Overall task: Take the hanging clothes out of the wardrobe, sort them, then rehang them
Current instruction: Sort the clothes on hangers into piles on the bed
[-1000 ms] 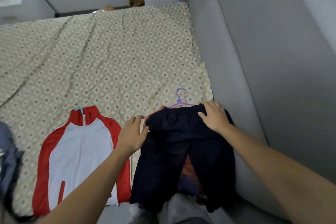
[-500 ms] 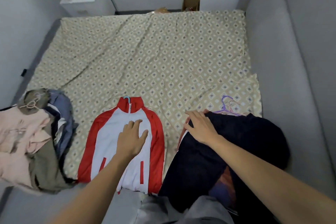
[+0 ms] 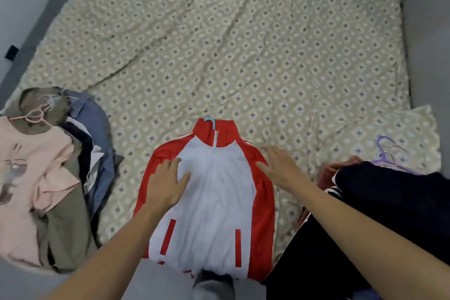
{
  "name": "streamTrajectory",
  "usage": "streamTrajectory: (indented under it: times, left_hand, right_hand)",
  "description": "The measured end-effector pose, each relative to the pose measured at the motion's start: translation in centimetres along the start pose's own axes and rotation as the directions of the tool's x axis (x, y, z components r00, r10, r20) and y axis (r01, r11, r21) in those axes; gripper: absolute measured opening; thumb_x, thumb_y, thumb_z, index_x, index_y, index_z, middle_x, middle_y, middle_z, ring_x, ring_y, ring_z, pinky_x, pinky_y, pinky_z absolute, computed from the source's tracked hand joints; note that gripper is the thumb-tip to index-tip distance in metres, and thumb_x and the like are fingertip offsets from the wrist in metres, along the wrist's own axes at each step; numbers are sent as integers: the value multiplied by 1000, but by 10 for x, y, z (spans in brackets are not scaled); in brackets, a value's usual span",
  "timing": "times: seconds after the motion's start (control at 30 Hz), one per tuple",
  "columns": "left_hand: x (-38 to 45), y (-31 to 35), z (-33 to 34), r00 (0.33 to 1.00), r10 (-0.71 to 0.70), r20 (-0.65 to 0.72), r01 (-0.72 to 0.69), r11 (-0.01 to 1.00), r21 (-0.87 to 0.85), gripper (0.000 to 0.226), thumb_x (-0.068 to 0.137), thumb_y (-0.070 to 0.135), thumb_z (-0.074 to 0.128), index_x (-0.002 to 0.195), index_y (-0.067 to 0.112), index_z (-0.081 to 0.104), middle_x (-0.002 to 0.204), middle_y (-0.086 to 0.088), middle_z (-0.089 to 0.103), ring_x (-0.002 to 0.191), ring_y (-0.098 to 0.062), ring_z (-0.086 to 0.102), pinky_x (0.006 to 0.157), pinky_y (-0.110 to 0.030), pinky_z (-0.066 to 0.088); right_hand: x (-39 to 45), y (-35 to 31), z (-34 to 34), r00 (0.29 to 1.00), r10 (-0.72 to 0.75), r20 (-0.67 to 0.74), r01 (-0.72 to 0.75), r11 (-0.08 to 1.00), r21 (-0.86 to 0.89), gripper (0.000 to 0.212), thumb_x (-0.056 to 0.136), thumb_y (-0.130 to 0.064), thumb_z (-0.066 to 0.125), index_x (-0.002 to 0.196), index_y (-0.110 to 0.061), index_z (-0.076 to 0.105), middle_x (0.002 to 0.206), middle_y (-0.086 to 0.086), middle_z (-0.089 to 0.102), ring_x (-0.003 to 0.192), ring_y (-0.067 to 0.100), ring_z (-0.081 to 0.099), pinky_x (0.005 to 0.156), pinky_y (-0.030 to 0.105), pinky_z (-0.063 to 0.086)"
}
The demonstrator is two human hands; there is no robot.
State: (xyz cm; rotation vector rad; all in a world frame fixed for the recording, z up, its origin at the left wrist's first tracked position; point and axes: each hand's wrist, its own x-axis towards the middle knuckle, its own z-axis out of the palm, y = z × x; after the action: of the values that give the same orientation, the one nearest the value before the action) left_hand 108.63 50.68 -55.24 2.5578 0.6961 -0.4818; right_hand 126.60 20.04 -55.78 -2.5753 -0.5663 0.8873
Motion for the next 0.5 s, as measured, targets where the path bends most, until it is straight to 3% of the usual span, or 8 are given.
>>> streamTrajectory:
  times: [0.1,0.2,0.3,0.4,0.5]
  left_hand:
    - [60,-38,5,998,54,9,-55,996,65,71,96,66,31,144,17,50,131,-5,56,120,-29,53,88,-44,49]
    - [129,-67,25,998,65,22,-66,997,32,56,103,53,44,146,18,48,134,-6,54,127,-29,50,97,-47,48]
    - [183,-84,50,996,70,62,-68,997,-33,58,104,50,49,152,19,44,146,-7,49,136,-29,46,107,-49,44]
    - [217,-104,73,988,53,147,-50,998,-28,62,103,52,49,157,22,39,152,-7,44,143,-29,39,113,-50,40]
    - [233,-113,87,988,50,147,-58,997,52,53,102,55,48,141,20,51,139,-8,52,134,-33,43,107,-51,42]
  right_hand:
    - [52,-10,33,999,36,17,-36,999,19,59,100,-45,58,153,-25,43,151,4,50,140,29,45,115,45,38]
    - [110,-16,72,997,76,18,-76,997,23,62,101,-46,58,155,-22,40,151,7,49,139,31,45,115,47,39]
    - [157,-12,100,991,130,38,-129,991,-32,68,101,-46,59,159,-19,34,152,10,47,138,35,43,115,47,36]
    - [178,-2,126,984,176,39,-176,984,-8,85,86,-61,61,155,-19,36,141,9,52,131,35,47,109,48,40]
    - [186,6,144,982,191,4,-191,981,-21,84,73,-70,57,136,-16,49,123,4,54,117,29,48,99,45,44]
